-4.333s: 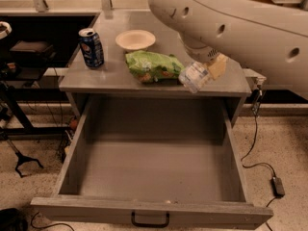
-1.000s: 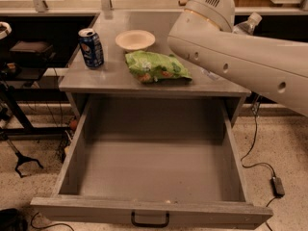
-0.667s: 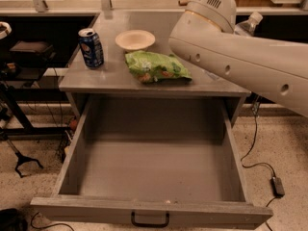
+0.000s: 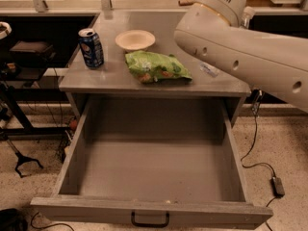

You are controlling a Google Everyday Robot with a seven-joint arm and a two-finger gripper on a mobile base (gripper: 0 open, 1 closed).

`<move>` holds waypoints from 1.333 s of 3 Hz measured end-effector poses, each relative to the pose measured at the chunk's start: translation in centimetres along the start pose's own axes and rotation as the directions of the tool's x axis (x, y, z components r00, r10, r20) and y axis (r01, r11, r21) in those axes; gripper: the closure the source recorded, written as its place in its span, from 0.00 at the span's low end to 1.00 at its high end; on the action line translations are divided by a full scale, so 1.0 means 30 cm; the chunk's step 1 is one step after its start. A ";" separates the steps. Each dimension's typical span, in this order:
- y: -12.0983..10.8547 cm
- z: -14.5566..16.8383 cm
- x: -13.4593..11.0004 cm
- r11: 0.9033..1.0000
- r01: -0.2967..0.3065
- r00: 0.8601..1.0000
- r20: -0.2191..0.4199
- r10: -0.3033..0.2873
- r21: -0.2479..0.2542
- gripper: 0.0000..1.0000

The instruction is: Pick blue plastic bottle from top drawer and place on counter

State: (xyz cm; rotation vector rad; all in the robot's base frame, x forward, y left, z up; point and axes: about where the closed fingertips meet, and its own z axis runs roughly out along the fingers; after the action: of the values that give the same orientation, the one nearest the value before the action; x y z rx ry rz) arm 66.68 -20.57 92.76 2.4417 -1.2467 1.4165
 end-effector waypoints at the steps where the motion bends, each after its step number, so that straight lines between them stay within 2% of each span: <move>1: -0.022 0.009 -0.009 0.996 0.088 0.993 0.079 -0.088 0.004 1.00; 2: -0.021 0.018 -0.022 0.983 0.184 0.971 0.152 -0.183 0.009 1.00; 4: 0.011 0.039 -0.035 0.950 0.310 0.918 0.251 -0.308 0.032 1.00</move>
Offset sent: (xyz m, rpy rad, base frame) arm 0.0064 0.0080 -0.0110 -0.0683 0.3045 0.2620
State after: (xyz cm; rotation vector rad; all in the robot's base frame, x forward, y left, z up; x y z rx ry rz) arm 67.00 -20.63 91.19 2.7282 -0.8404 1.0419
